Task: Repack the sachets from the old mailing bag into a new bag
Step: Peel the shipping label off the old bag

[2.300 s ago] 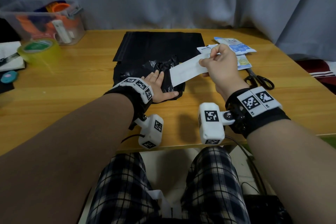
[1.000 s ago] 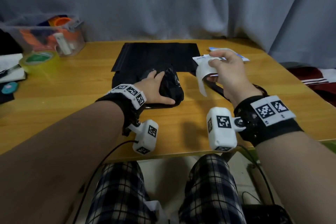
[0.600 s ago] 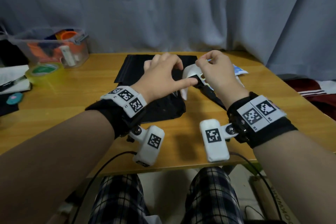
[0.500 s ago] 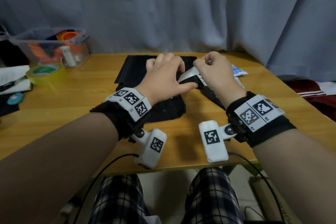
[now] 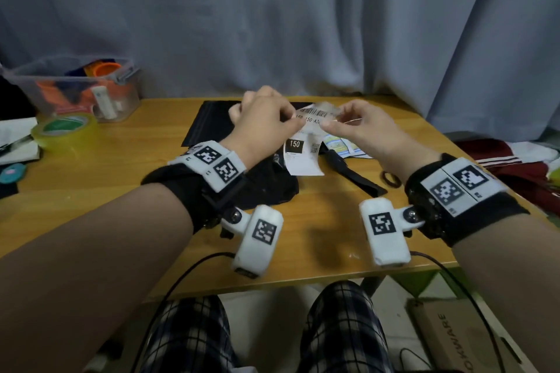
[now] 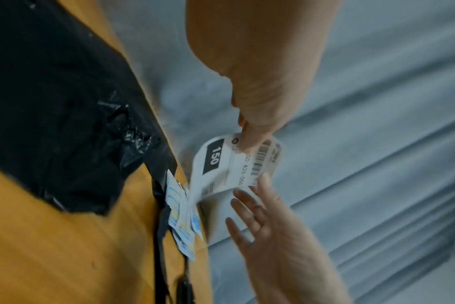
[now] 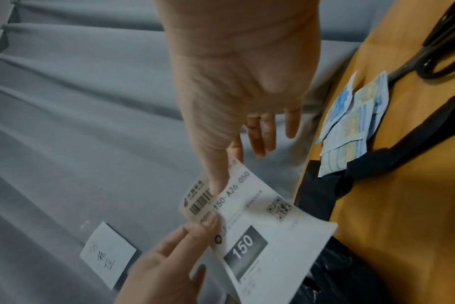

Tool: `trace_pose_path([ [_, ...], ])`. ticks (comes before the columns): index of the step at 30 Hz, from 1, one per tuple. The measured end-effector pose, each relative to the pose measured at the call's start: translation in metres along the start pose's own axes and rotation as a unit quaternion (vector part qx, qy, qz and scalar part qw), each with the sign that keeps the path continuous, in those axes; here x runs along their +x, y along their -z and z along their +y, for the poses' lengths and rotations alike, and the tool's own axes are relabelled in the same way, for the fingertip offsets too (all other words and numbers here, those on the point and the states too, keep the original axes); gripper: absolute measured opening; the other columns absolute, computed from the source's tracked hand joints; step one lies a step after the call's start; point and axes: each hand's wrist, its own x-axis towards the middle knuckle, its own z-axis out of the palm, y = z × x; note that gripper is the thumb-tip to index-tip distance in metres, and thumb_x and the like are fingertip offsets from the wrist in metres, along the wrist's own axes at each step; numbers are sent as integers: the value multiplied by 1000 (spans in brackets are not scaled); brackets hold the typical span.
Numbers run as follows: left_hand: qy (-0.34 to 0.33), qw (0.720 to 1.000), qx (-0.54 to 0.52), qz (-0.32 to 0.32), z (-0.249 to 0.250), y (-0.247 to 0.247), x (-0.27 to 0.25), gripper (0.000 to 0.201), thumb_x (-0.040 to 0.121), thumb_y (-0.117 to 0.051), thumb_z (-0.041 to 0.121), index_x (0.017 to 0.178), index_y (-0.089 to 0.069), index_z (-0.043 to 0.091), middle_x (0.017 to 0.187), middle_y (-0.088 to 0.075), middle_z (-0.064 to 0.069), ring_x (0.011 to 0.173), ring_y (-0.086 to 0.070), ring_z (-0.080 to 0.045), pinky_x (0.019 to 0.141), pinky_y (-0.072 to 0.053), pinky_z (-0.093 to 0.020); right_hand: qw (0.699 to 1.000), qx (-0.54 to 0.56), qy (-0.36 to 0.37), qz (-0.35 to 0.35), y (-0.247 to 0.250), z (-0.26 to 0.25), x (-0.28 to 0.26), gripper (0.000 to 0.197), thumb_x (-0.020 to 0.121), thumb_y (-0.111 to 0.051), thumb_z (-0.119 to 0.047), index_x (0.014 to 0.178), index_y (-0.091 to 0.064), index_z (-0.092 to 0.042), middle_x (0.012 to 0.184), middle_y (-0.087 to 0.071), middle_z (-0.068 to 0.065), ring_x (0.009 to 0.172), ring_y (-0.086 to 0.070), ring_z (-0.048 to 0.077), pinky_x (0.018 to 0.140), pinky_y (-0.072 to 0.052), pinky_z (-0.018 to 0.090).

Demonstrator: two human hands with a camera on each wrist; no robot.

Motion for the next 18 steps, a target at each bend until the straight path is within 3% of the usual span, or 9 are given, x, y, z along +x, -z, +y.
trace_pose_path([
  [2,54,993,-99,-38,-1,-3,-4,26,77,-63,53,70,-65,28,102,-57,11,112,-49,-19,99,-34,-38,997,77,-2,17,1,5,-5,18,80,-73,-25,86,-58,-16,100,-67,9,90,-61,19,83,-50,29],
  [4,77,977,-190,-58,5,-4,-15,32,71,-62,57,67,-70,26,89,-70,8,99,-63,-21,92,-48,-46,990,138,-16,29,3,8,-13,17,84,-69,-20,76,-55,-17,95,-68,10,87,-63,18,86,-51,35],
  [6,88,959,-257,-80,14,-5,-29,29,83,-64,43,74,-73,16,84,-74,0,87,-67,-19,87,-53,-42,981,192,-26,24,3,9,-26,18,89,-62,-17,75,-51,-16,90,-69,8,81,-66,19,83,-54,39],
  [8,90,949,-285,-96,22,-10,-43,27,88,-63,29,84,-73,4,88,-73,-9,80,-62,-17,79,-50,-31,979,197,-36,41,4,15,-39,20,92,-58,-16,76,-47,-17,84,-67,6,72,-66,16,69,-55,34],
  [10,94,945,-290,-119,31,-19,-59,24,88,-65,27,85,-74,6,94,-73,-15,80,-59,-14,76,-49,-28,984,152,-41,85,6,26,-56,23,92,-58,-17,75,-44,-19,75,-64,2,57,-62,6,49,-48,20],
  [11,95,945,-282,-133,35,-25,-66,23,87,-66,29,83,-74,8,92,-73,-15,78,-58,-13,75,-48,-29,986,127,-43,103,7,32,-65,24,92,-59,-17,73,-44,-20,71,-62,0,52,-59,5,45,-43,18],
  [14,91,952,-235,-175,42,-46,-85,22,83,-69,34,73,-73,15,70,-66,2,70,-54,-10,73,-44,-29,987,75,-70,123,13,54,-90,25,89,-62,-17,72,-44,-21,70,-61,0,55,-58,8,48,-42,21],
  [15,91,955,-215,-182,45,-54,-90,23,80,-70,40,68,-72,20,67,-64,6,72,-55,-11,79,-44,-32,987,54,-87,121,15,61,-98,24,89,-63,-18,74,-45,-21,75,-62,3,61,-60,11,51,-45,23],
  [18,101,970,-106,-195,51,-71,-100,37,66,-64,66,70,-67,29,87,-68,8,97,-58,-19,95,-40,-44,983,9,-156,97,22,74,-117,16,86,-66,-20,90,-51,-17,91,-67,8,80,-66,25,69,-55,38],
])
